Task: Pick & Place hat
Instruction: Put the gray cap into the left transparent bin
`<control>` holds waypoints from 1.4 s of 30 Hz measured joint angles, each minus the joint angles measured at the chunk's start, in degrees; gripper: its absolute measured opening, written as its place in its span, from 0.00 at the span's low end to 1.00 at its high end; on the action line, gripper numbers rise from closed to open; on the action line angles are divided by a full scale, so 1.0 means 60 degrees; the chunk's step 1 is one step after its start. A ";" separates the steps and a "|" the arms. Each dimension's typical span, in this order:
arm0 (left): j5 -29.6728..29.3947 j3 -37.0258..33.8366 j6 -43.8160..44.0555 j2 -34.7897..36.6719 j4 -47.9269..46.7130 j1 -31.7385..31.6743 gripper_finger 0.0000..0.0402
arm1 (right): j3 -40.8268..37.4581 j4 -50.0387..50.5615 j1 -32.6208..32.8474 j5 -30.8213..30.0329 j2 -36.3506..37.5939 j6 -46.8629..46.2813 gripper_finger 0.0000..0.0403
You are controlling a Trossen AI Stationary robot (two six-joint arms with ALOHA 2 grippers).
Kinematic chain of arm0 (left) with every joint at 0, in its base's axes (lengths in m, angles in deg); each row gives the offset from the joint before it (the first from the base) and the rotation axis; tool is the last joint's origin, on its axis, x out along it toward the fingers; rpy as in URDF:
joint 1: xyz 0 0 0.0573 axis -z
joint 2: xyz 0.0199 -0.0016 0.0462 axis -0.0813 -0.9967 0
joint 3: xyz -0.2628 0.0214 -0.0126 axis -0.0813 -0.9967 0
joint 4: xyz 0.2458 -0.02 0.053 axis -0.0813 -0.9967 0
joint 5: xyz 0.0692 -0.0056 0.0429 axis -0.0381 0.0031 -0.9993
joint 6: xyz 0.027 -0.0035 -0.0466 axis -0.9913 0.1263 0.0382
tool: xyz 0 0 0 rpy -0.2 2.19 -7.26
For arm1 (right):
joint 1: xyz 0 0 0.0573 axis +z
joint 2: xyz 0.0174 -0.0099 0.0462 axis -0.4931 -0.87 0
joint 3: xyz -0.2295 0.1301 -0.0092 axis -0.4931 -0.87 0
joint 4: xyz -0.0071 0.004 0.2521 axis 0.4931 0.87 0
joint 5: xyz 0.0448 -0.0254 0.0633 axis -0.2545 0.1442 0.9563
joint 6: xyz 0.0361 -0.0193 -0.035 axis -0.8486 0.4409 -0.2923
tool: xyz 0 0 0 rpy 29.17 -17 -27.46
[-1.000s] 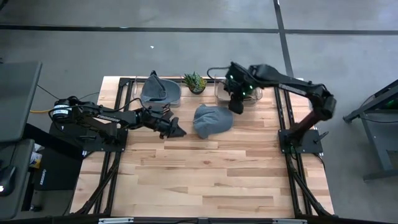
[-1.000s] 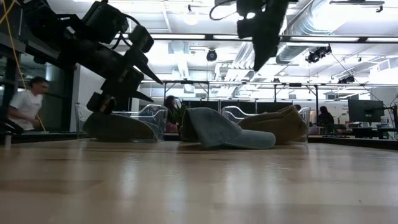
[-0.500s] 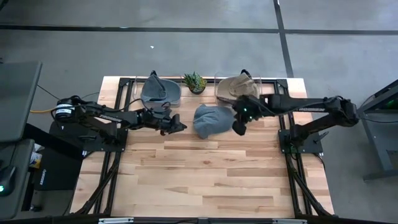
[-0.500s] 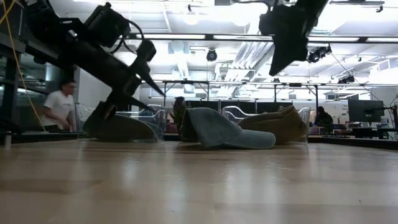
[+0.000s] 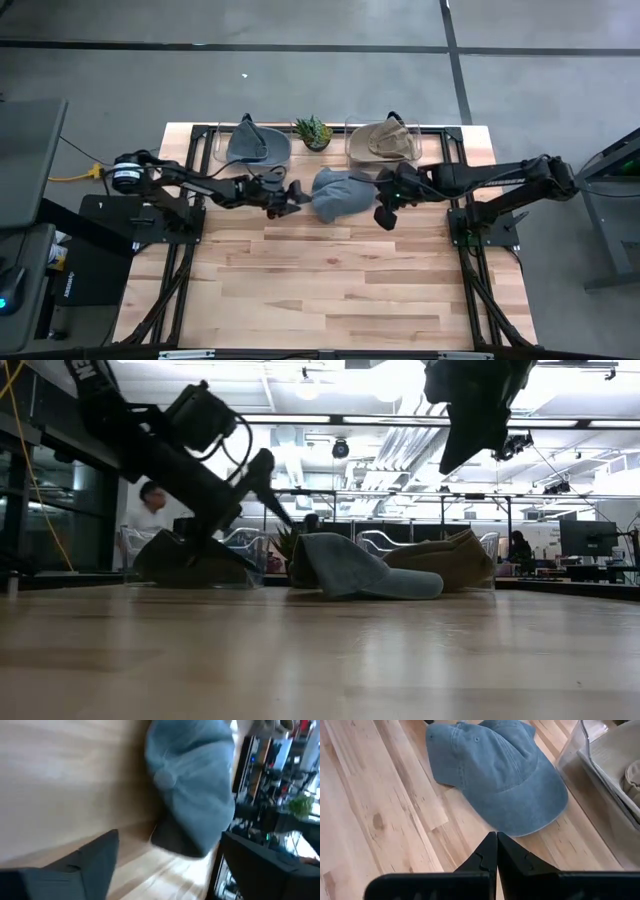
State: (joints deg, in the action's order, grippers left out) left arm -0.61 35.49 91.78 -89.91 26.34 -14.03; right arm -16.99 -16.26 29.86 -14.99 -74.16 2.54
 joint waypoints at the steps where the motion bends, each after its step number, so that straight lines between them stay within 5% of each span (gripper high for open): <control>1: -0.0121 0.0176 0.0060 -0.0122 -0.0057 0.0000 0.84 | 0.0000 0.0005 0.0038 -0.0045 0.0000 -0.0027 0.00; 5: -0.0476 0.0859 0.0433 -0.0727 -0.0181 0.0000 0.91 | 0.0004 0.0163 0.0161 -0.0066 -0.0004 -0.0225 0.00; 16: -0.0974 0.2008 0.1522 -0.2079 -0.0998 0.0000 0.92 | 0.0015 0.0322 0.0694 -0.0143 -0.0004 -0.0431 0.00; 42: -0.1179 0.3007 0.1751 -0.2211 -0.0588 -0.0004 0.92 | 0.0018 0.0071 0.0830 -0.0632 -0.0007 -0.0392 0.00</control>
State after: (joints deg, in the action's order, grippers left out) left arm -7.68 53.53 102.29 -103.18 22.81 -14.05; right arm -16.88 -15.84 34.84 -18.78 -74.21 0.19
